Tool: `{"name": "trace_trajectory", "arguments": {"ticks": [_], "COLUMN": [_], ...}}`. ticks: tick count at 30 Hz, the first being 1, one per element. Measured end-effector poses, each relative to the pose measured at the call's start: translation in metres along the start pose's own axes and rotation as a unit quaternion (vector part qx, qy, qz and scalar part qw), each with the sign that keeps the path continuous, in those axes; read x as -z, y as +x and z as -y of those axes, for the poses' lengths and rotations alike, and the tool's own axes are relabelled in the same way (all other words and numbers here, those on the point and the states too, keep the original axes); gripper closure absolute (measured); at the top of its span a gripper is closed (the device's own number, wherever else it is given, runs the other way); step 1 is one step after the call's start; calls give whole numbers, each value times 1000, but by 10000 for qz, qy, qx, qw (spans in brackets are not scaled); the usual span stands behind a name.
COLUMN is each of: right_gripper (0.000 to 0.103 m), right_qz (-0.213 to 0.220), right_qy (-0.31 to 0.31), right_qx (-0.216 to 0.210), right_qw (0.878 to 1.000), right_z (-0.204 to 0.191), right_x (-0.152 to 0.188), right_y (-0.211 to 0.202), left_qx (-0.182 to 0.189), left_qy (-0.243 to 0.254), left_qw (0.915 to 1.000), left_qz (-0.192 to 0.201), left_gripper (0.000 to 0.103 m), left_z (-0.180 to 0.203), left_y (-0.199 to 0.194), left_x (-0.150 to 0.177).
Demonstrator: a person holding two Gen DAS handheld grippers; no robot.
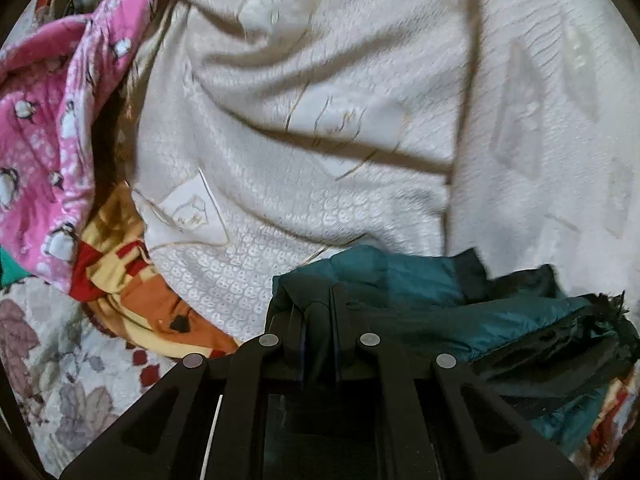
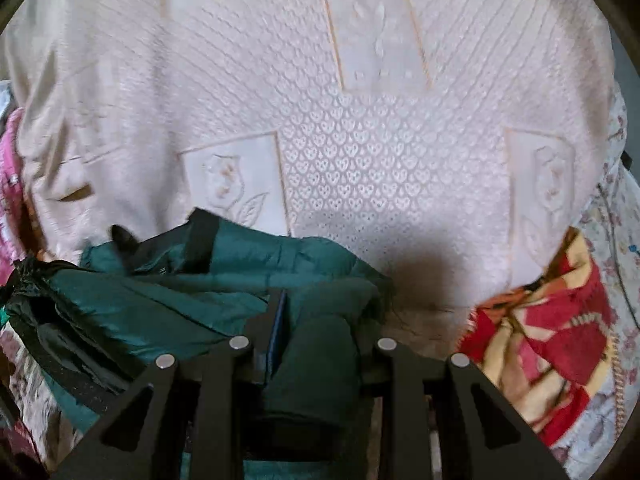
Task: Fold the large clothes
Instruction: 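Lift the hem with both grippers and fold it up toward the collar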
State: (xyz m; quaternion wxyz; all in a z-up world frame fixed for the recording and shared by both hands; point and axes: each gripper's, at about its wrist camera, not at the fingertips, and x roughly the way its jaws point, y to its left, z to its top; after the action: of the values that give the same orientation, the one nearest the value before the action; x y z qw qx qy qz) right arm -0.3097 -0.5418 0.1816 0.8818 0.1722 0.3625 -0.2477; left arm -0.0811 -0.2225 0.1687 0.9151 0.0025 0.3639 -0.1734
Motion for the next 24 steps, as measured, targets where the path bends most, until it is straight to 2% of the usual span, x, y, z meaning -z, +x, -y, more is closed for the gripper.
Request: {"name": "trace_trajectory", "arguments": {"ticks": [3, 6, 8, 10, 11, 13, 16, 19, 21, 22, 23, 24], "right_gripper": [76, 76, 76, 76, 75, 73, 72, 69, 63, 53, 38, 32], "right_qz": [-81, -148, -167, -206, -221, -258, -288, -294, -299, -294, -278, -239], "right_qy": [139, 237, 327, 382, 412, 483, 624, 645, 665, 669, 655, 637], "right_qx": [83, 152, 177, 190, 185, 184, 181, 206, 126, 48, -102, -199], "right_qw": [9998, 9995, 9992, 9989, 9987, 9983, 9975, 9973, 9973, 9973, 9974, 9975], "right_z": [1, 1, 2, 1, 0, 0, -1, -3, -1, -1, -2, -3], "right_x": [2, 4, 4, 3, 2, 1, 0, 2, -1, -3, -5, -6], "right_y": [29, 52, 62, 70, 73, 76, 78, 74, 66, 61, 54, 47], "left_qx": [-114, 139, 498, 796, 848, 644, 567, 673, 670, 612, 560, 504], "left_qy": [29, -22, -114, -190, -194, -121, -72, 128, 302, 369, 389, 397], "left_qw": [9998, 9997, 9985, 9964, 9960, 9978, 9977, 9970, 9972, 9974, 9976, 9978], "left_qz": [-156, -193, -203, -219, -204, 16, 363, 373, 144, -11, -112, -186], "left_gripper": [103, 103, 100, 91, 87, 69, 68, 68, 68, 68, 68, 68], "left_z": [2, -4, -14, -23, -26, -31, -33, -22, -6, 2, 7, 12], "left_y": [29, 35, 27, 13, 4, -20, -46, -51, -40, -29, -21, -13], "left_x": [5, 5, 1, -3, -4, -3, 4, 18, 29, 34, 38, 42]}}
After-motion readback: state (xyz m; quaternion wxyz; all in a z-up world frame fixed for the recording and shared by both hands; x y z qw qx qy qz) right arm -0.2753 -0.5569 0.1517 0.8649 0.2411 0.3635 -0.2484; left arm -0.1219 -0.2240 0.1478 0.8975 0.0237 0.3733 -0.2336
